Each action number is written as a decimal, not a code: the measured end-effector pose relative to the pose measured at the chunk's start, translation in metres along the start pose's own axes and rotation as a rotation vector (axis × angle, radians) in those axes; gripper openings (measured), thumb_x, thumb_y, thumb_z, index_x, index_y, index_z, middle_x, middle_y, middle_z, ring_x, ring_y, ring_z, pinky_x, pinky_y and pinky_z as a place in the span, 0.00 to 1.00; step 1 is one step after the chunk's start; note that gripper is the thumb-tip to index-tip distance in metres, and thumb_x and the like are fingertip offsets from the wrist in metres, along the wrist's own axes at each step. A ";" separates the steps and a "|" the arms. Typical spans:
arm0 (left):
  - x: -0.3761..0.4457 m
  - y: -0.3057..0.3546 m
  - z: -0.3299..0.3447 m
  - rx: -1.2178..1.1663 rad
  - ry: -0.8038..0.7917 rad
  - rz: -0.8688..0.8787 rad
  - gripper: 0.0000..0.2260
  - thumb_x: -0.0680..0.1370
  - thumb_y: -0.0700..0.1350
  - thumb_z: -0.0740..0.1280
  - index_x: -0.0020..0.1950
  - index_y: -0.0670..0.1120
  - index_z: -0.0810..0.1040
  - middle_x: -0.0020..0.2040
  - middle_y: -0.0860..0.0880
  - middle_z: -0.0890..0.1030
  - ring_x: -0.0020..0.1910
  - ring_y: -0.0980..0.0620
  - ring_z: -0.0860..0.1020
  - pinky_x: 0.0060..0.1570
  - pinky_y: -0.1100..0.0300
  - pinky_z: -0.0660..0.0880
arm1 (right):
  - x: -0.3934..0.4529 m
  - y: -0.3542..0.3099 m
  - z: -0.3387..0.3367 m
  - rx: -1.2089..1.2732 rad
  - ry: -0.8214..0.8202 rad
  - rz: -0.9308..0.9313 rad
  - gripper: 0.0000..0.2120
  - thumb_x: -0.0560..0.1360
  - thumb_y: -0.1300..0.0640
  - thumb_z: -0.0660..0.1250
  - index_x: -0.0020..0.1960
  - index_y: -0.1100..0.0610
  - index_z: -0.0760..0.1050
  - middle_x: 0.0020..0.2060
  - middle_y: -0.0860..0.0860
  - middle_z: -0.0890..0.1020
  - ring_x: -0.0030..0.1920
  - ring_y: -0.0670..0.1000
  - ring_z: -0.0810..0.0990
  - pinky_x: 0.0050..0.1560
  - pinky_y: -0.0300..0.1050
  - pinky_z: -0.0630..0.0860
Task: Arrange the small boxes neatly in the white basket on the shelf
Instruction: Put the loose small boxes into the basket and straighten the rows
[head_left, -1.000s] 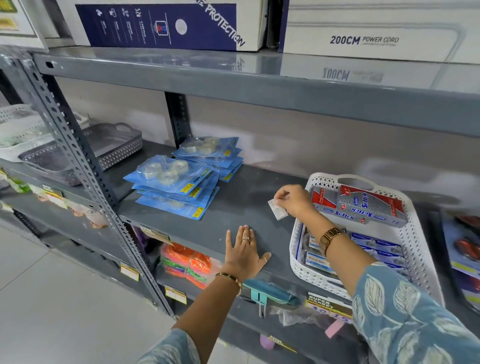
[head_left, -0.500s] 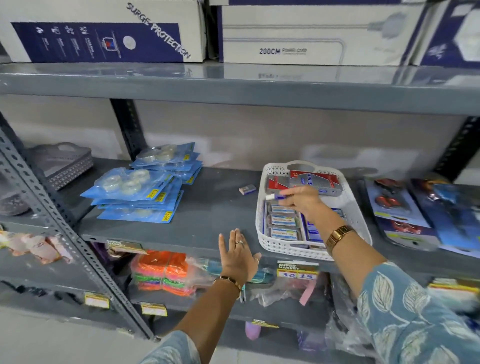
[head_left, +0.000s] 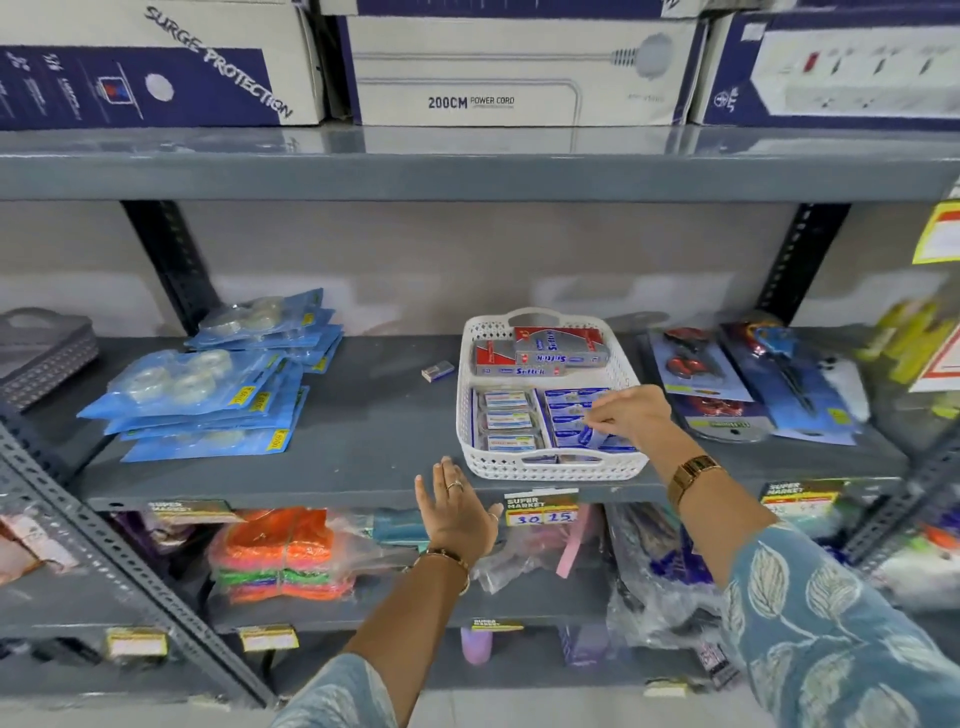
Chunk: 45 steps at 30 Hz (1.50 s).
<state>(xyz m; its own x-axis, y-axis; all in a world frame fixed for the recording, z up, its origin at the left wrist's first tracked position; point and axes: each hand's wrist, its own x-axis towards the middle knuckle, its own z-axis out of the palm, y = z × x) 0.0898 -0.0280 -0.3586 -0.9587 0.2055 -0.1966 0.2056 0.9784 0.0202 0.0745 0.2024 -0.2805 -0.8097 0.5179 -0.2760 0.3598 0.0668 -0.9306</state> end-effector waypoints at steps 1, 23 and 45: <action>-0.001 -0.001 0.000 -0.010 0.002 0.005 0.36 0.80 0.60 0.50 0.76 0.37 0.43 0.79 0.43 0.45 0.78 0.46 0.44 0.75 0.43 0.40 | -0.001 0.001 0.000 0.037 -0.005 0.007 0.14 0.69 0.73 0.68 0.55 0.71 0.76 0.55 0.67 0.80 0.42 0.55 0.84 0.44 0.44 0.83; 0.004 -0.005 0.000 -0.067 -0.018 0.035 0.37 0.79 0.61 0.53 0.77 0.38 0.42 0.79 0.42 0.44 0.78 0.45 0.43 0.75 0.43 0.40 | 0.004 0.000 0.013 -0.858 -0.001 0.047 0.08 0.67 0.64 0.71 0.43 0.59 0.73 0.39 0.56 0.79 0.44 0.52 0.80 0.38 0.41 0.76; 0.008 -0.006 0.000 -0.065 -0.006 0.033 0.37 0.79 0.60 0.54 0.77 0.38 0.43 0.79 0.42 0.45 0.78 0.45 0.44 0.75 0.42 0.40 | -0.005 -0.004 0.036 -1.075 -0.223 -0.312 0.13 0.73 0.72 0.61 0.50 0.64 0.82 0.53 0.61 0.83 0.53 0.58 0.81 0.57 0.46 0.76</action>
<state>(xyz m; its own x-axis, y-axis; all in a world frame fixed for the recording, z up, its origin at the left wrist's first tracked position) 0.0808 -0.0323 -0.3599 -0.9506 0.2373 -0.2003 0.2233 0.9706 0.0901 0.0605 0.1685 -0.2845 -0.9591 0.1944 -0.2058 0.2520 0.9175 -0.3078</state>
